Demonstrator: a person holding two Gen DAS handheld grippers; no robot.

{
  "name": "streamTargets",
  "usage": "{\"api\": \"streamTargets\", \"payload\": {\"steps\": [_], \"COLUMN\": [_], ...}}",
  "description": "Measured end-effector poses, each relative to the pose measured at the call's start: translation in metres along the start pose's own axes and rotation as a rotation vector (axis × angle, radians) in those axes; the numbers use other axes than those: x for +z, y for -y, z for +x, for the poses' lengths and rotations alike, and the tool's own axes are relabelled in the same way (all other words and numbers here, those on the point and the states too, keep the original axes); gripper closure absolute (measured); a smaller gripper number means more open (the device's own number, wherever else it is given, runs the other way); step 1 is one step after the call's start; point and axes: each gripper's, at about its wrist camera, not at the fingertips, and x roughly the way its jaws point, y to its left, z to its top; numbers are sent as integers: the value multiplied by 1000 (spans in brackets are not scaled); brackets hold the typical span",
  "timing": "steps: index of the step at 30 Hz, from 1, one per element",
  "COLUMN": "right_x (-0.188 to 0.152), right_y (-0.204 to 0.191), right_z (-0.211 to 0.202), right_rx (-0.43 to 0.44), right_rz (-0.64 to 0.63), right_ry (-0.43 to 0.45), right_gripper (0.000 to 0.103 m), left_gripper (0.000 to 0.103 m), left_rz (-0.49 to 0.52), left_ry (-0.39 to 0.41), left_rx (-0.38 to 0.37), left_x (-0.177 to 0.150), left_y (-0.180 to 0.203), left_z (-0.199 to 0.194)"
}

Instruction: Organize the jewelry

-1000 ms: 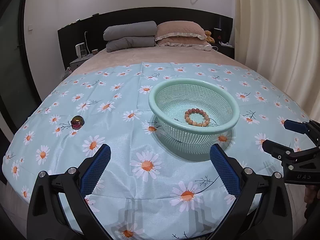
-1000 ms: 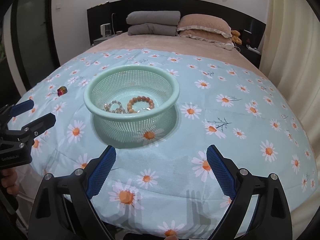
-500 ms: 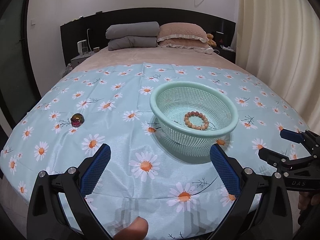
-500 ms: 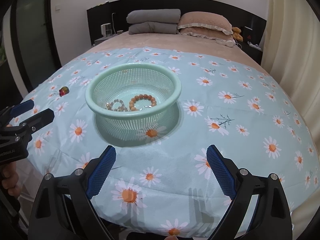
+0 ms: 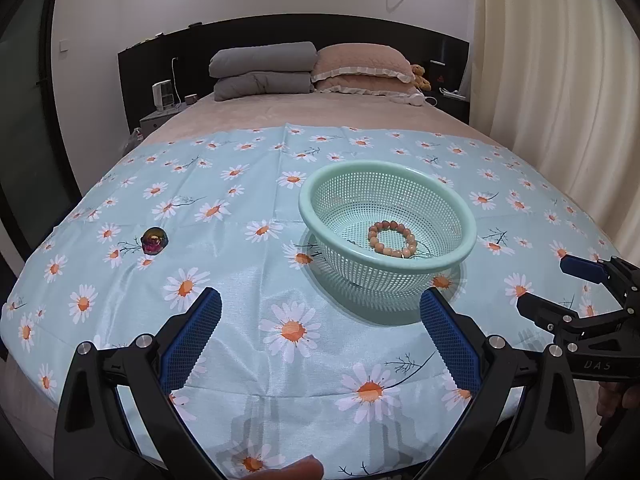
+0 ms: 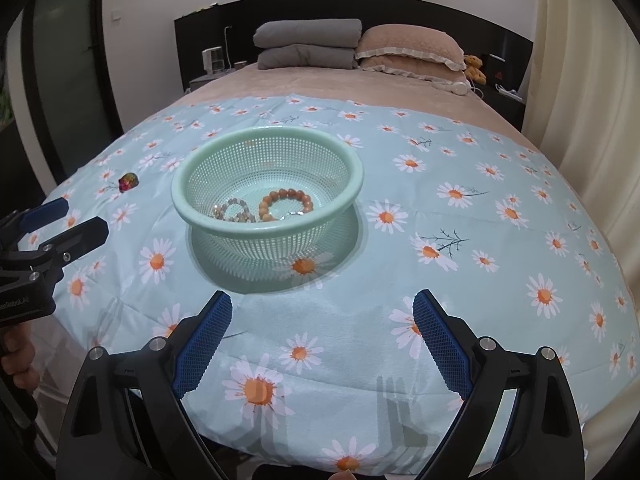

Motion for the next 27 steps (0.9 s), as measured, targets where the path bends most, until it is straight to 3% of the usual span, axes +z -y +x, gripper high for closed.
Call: {"api": "streamTargets", "payload": {"steps": [27], "right_x": [-3], "right_y": [-2], "right_z": [-1], "right_rx": [-2], "right_rz": [-14], "right_ry": [1], "right_gripper": [15], "left_gripper": [6], "left_rz": [35], "left_ry": [-15], "left_rx": [-19], "left_x": [-1], "left_y": [6], "left_z": [0]}}
